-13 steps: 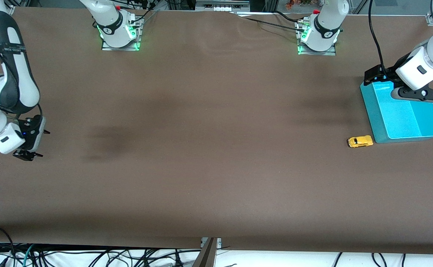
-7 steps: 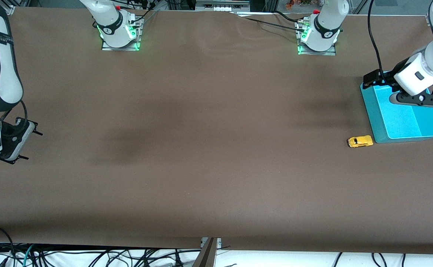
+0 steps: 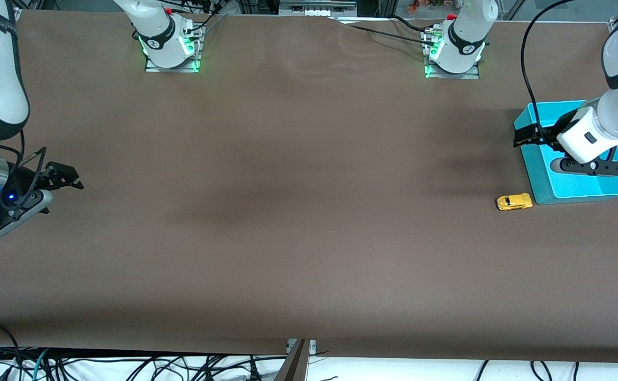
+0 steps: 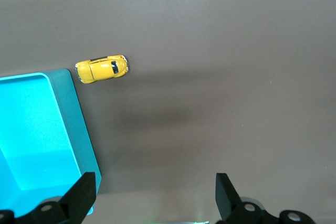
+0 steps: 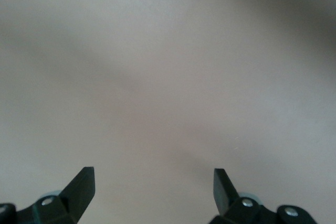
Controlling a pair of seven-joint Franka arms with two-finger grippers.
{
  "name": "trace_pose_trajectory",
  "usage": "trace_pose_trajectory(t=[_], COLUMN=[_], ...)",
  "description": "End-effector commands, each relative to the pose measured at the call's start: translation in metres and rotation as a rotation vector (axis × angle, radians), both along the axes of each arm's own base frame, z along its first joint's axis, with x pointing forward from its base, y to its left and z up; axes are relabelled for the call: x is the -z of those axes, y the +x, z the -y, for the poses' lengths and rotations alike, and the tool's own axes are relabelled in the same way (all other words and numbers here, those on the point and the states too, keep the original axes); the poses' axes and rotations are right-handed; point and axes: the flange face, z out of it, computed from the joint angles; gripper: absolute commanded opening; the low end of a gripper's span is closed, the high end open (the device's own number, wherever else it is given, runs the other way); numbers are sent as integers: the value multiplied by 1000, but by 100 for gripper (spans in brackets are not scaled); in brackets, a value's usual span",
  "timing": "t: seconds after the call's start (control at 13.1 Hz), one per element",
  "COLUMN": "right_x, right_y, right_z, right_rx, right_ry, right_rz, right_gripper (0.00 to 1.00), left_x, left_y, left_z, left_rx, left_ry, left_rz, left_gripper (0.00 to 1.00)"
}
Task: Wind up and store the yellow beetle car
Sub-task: 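Lower the left gripper onto the car beside the bin and grasp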
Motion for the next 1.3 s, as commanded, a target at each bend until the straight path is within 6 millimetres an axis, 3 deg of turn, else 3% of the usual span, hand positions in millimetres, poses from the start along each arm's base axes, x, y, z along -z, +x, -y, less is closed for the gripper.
trace_pose_trajectory(t=[0.0, 0.15, 0.31, 0.54, 0.84, 1.07, 1.23], right_x=[-30, -40, -53, -54, -69, -92, -101], right_y=[-8, -17, -29, -29, -33, -43, -47], right_z=[-24, -44, -49, -52, -16, 18, 10], right_rx=[191, 290, 307, 295, 356, 416, 407], right_ry=[1, -10, -24, -34, -99, -112, -125], right_rz=[-25, -52, -90, -79, -41, -3, 13], right_gripper=[100, 100, 100, 100, 100, 100, 100], left_x=[11, 43, 80, 133, 170, 193, 219], left_y=[6, 6, 7, 5, 6, 6, 14], left_z=[-6, -7, -15, -17, -69, -86, -93], left_rx=[2, 1, -16, 80, 490, 632, 797], left_ry=[21, 18, 6, -13, -84, -112, -108], left_rz=[25, 42, 34, 33, 91, 81, 111], left_gripper=[100, 100, 100, 100, 100, 100, 100])
